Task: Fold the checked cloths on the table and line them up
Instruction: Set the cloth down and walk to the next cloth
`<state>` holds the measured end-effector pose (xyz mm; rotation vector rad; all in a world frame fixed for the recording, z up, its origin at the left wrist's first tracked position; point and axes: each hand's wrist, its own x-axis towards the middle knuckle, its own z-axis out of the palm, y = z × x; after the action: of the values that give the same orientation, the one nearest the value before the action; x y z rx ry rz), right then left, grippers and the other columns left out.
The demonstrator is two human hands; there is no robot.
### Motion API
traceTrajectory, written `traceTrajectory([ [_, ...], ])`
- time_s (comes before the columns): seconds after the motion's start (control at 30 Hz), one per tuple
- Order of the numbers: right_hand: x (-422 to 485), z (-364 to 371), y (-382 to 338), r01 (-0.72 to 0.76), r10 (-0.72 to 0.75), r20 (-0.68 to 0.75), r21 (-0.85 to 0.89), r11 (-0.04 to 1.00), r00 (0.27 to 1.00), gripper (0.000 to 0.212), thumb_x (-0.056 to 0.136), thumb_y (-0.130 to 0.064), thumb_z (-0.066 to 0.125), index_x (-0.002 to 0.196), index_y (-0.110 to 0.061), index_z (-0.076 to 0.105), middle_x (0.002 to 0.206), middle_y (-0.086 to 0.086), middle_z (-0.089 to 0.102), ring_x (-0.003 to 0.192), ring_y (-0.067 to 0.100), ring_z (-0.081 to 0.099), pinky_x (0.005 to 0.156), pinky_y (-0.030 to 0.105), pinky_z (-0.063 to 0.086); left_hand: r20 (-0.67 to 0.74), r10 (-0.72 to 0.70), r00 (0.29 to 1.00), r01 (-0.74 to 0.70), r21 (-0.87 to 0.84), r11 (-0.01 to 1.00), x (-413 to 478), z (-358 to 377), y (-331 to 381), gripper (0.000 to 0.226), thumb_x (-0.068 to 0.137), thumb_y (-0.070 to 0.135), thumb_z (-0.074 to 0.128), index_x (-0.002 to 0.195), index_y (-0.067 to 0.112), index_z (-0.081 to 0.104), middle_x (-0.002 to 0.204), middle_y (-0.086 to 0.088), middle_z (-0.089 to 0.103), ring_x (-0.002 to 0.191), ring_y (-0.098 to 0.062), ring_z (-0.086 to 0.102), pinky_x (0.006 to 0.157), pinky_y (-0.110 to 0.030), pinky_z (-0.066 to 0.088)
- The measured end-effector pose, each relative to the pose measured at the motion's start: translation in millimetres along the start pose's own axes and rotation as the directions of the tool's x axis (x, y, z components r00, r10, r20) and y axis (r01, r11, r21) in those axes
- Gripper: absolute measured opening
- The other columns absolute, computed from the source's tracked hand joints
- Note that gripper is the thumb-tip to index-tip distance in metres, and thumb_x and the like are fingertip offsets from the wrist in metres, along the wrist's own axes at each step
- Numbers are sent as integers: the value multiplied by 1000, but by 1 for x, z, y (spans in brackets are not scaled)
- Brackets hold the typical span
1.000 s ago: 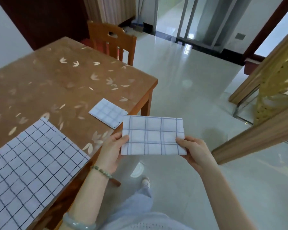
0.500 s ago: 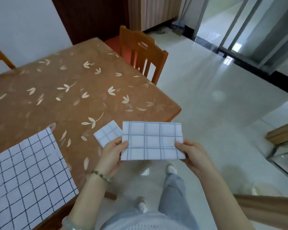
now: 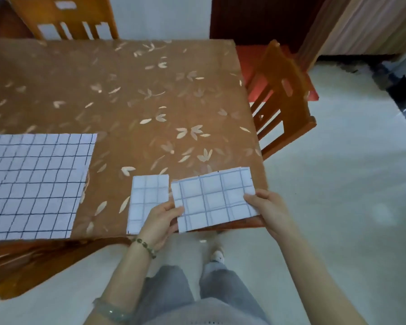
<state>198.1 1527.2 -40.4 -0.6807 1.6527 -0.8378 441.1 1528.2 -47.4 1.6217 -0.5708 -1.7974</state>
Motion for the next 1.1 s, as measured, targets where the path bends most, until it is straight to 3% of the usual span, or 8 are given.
traceTrajectory([
  [0.17,63,19,-33,160,-116,179,-257,953,977,13,77,-12,71,88,-4,70,79,4,71,70,14,64,62,22,49,-168,-104,980,87,-104,991,5,3,-32,32,90,-3,57,61,11,63,65,-3,69,65,-12,67,66,-28,59],
  [0.27,100,48,-44,251,-110,336,-412,876,936,10,80,-5,67,87,1,69,73,4,63,61,9,55,49,11,40,-236,-176,956,133,-187,973,11,5,-54,41,87,2,64,47,14,65,63,-5,65,71,-19,62,87,-42,55],
  [0.4,139,89,-43,378,-100,478,-529,760,872,19,77,-4,67,82,14,63,71,7,53,62,13,47,49,15,32,-290,-266,919,162,-340,927,19,15,-75,23,84,1,68,65,6,57,72,-16,59,63,-21,59,78,-39,54],
  [0.6,165,128,-24,437,-4,556,-648,624,831,18,80,0,66,63,-2,61,57,0,46,49,4,42,45,15,30,-350,-341,872,201,-379,903,34,29,-95,13,81,5,72,71,1,65,66,-15,68,60,-22,64,79,-44,56],
  [0.77,173,141,-11,487,-17,556,-712,506,831,7,81,-11,67,83,-5,70,69,3,56,71,18,52,56,25,36,-387,-369,845,212,-392,895,43,27,-103,21,82,7,71,63,3,63,59,-11,65,53,-19,59,66,-34,56],
  [0.9,177,147,-5,511,-50,550,-734,448,834,23,80,-17,68,102,-11,72,105,4,69,98,22,61,78,25,43,-369,-390,844,247,-378,892,46,24,-103,19,85,12,69,70,2,64,66,-12,63,54,-18,56,52,-26,52],
  [1.0,178,147,0,545,-126,553,-712,442,824,30,78,-17,70,108,-12,67,109,6,61,105,23,55,84,24,40,-363,-371,855,294,-250,923,45,20,-103,28,85,29,69,74,3,66,71,-11,66,61,-18,61,58,-26,57],
  [1.1,167,141,2,612,-313,526,-691,386,791,27,79,-18,65,105,-11,65,111,9,50,108,26,44,89,25,33,-388,-175,905,308,313,898,41,15,-102,46,87,52,58,60,15,57,55,2,58,53,-12,56,60,-23,52],
])
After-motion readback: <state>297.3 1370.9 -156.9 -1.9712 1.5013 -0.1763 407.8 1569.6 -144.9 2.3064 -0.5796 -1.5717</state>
